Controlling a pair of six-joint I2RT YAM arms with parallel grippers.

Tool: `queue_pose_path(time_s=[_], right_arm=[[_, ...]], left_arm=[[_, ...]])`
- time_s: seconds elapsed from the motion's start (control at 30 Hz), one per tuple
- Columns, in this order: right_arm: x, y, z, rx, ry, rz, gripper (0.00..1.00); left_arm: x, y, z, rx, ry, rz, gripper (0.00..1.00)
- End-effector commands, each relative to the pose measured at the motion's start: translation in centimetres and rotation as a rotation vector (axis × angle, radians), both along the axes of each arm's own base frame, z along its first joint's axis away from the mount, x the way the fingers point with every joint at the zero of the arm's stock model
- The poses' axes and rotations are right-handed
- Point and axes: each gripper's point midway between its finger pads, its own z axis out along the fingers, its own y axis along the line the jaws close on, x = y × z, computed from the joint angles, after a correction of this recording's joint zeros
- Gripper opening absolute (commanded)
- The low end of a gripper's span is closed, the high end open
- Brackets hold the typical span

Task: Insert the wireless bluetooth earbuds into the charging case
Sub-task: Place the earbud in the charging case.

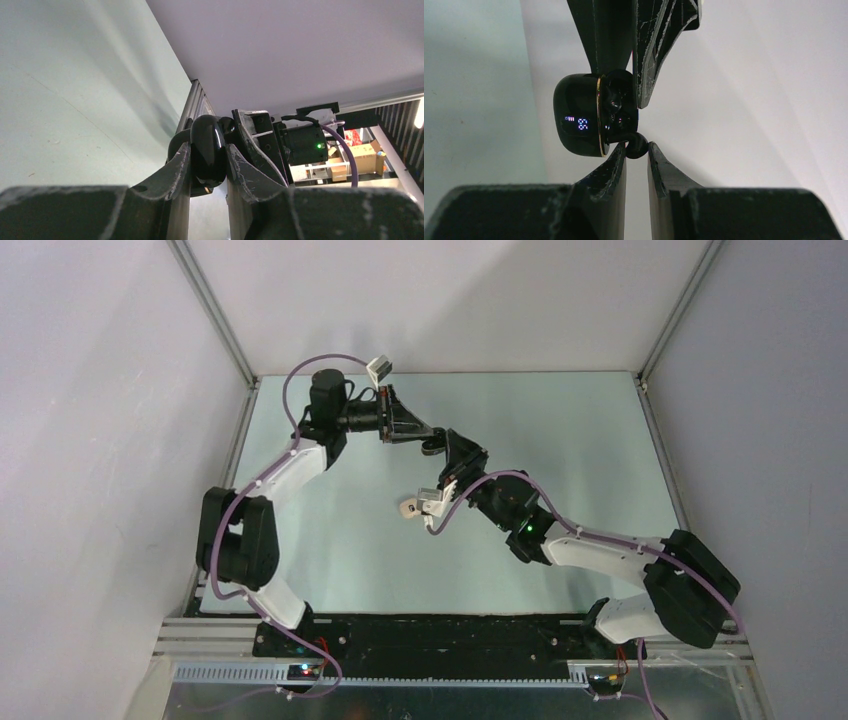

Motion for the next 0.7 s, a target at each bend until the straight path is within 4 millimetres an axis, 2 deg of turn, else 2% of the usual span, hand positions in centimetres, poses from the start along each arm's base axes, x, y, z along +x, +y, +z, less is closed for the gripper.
queue_pose_path(time_s=[0.0, 0.67], right_arm=[[0.6, 0.2, 0.9, 0.007, -0.062, -0.003, 0.0], [0.3, 0.0, -0.2, -0.043, -0.096, -0.003, 0.02]], left_arm=[[-1.0, -0.2, 2.5, -0.044, -0.042, -0.071, 0.0], [-0.6, -0.4, 3.0, -0.072, 0.012, -0.078, 0.0]])
